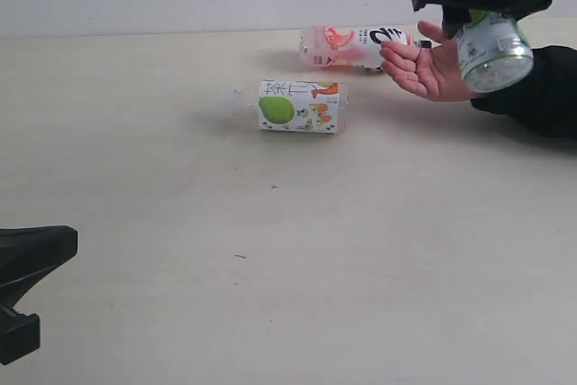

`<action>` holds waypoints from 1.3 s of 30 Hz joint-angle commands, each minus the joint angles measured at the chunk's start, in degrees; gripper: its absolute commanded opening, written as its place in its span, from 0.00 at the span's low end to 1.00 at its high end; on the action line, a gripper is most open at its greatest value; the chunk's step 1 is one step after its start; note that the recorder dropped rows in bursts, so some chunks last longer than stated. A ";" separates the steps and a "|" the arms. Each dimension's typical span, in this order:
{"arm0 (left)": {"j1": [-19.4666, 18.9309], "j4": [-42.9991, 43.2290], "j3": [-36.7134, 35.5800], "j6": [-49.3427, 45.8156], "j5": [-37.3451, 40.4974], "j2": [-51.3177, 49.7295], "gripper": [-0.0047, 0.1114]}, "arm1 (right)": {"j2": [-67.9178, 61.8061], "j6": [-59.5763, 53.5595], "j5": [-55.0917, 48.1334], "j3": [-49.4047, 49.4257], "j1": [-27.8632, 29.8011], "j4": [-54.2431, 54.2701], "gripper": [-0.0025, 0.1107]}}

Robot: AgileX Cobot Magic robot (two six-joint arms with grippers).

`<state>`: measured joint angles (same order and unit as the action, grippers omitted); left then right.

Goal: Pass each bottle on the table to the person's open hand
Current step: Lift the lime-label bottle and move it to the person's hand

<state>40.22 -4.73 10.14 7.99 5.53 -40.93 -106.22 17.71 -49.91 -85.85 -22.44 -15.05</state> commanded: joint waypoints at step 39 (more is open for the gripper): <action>-0.03 -0.33 -0.17 -0.48 -0.45 0.23 0.04 | -18.73 -2.66 -3.95 -16.96 0.24 1.11 0.22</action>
<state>40.22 -4.73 10.14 7.88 5.57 -40.93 -125.08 15.10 -56.41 -102.21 -22.44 -12.17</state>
